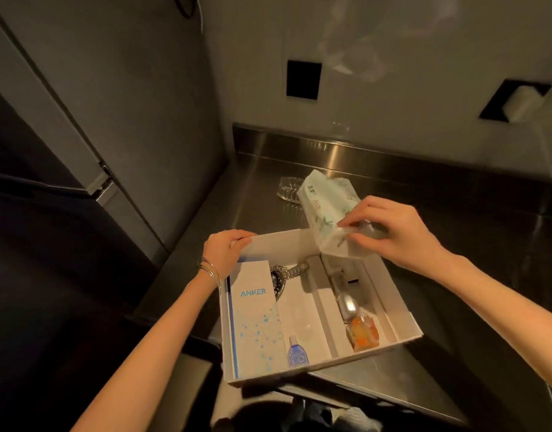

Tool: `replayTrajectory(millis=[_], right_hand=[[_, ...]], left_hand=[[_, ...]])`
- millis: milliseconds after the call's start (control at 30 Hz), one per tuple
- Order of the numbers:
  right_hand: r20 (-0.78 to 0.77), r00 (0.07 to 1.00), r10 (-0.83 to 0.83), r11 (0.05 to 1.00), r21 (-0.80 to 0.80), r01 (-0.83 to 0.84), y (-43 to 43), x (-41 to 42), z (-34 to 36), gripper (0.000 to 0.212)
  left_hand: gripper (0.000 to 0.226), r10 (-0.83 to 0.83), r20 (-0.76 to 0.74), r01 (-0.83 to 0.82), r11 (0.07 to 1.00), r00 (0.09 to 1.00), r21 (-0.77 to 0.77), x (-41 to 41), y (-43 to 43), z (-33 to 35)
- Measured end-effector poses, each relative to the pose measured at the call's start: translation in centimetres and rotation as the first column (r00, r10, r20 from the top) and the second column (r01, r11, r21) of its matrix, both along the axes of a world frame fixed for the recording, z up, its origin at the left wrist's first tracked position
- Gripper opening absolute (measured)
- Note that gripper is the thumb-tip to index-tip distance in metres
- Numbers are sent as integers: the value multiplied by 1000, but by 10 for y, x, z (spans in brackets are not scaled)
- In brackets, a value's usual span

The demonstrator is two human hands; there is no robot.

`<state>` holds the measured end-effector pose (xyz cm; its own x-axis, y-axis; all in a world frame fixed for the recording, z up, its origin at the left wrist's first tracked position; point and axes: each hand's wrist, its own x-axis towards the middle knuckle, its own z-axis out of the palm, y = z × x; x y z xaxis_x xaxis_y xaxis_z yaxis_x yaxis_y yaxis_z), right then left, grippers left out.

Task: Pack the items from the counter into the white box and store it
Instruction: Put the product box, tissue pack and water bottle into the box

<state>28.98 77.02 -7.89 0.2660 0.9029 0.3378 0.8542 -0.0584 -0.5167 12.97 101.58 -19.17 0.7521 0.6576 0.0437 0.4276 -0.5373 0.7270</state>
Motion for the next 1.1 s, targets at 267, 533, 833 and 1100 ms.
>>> replayTrajectory(millis=[267,533,833,1100], right_hand=[[-77,956,281,833,-475,-283,4,-59,-58,23],[-341,899,274,632,-641,-436,23,-68,-87,33],[105,986,-130,704,-691,166,50,-34,-112,68],[-56,998,10,615,-787,-50,57,-20,-113,58]], left_hand=[[24,-27,17,27,1000,999,-13,-2,1,0],[25,-24,16,24,1000,1000,0,-3,3,-2],[25,-8,6,8,1000,1000,-8,-1,2,-2],[25,0,-11,0,1000,1000,-22,-3,3,-5]])
